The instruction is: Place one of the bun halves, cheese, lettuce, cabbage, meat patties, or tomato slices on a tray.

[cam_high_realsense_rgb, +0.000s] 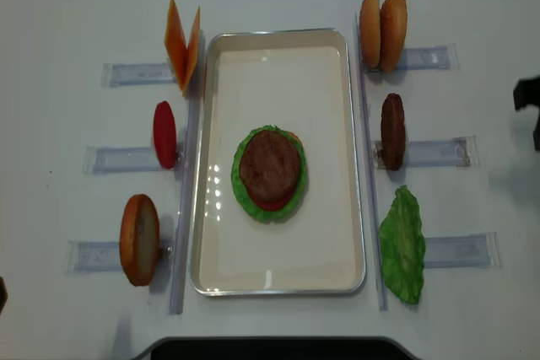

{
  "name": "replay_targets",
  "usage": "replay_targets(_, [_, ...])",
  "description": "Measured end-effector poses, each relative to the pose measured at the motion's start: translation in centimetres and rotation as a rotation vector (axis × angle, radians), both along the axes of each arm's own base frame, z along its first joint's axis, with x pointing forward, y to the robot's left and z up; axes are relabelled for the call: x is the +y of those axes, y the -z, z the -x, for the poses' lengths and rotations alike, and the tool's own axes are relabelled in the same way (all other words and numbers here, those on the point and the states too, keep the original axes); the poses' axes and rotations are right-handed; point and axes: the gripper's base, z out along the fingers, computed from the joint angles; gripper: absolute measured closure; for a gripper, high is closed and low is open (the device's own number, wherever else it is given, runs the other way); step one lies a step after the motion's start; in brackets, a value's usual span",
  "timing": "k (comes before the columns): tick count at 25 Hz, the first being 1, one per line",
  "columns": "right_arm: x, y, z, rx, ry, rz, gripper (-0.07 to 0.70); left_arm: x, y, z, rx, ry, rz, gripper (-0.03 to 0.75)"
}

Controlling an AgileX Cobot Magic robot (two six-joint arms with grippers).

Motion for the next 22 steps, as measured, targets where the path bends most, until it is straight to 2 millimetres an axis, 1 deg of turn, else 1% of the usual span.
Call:
replay_targets(1, [0.1, 0.3, 1.8, 0.006, -0.001, 0.004, 0.261, 0.0, 0.0, 0.0, 0.0, 0.0, 0.0, 0.716])
replay_targets(3, [0.2, -0.1, 5.1, -0.023, -0.001, 0.006, 0.261, 0.0, 0.0, 0.0, 0.0, 0.0, 0.0, 0.716])
replay_targets(4, [0.3, 0.0, 6.5, -0.026, 0.004, 0.005, 0.261, 0.0, 0.0, 0.0, 0.0, 0.0, 0.0, 0.716])
replay_targets(6, [0.6, -0.7, 9.2, -0.077, 0.014, -0.003, 0.261, 0.0, 0.0, 0.0, 0.0, 0.0, 0.0, 0.716])
replay_targets(8, [0.8, -1.1, 11.5, -0.144, 0.017, -0.014, 0.261, 0.0, 0.0, 0.0, 0.0, 0.0, 0.0, 0.716])
replay_targets(10, [0.9, -1.9, 14.1, -0.266, 0.015, -0.008, 0.261, 0.0, 0.0, 0.0, 0.0, 0.0, 0.0, 0.716])
replay_targets(12, [1.0, -1.9, 16.0, -0.346, 0.014, -0.005, 0.261, 0.0, 0.0, 0.0, 0.0, 0.0, 0.0, 0.716])
replay_targets(14, [1.1, -1.4, 17.7, -0.427, 0.009, 0.0, 0.262, 0.0, 0.0, 0.0, 0.0, 0.0, 0.0, 0.716])
replay_targets(16, [1.3, -1.2, 19.1, -0.51, -0.014, -0.002, 0.262, 0.0, 0.0, 0.0, 0.0, 0.0, 0.0, 0.716])
replay_targets(22, [1.8, -1.9, 22.7, -0.774, -0.06, -0.001, 0.262, 0.0, 0.0, 0.0, 0.0, 0.0, 0.0, 0.716])
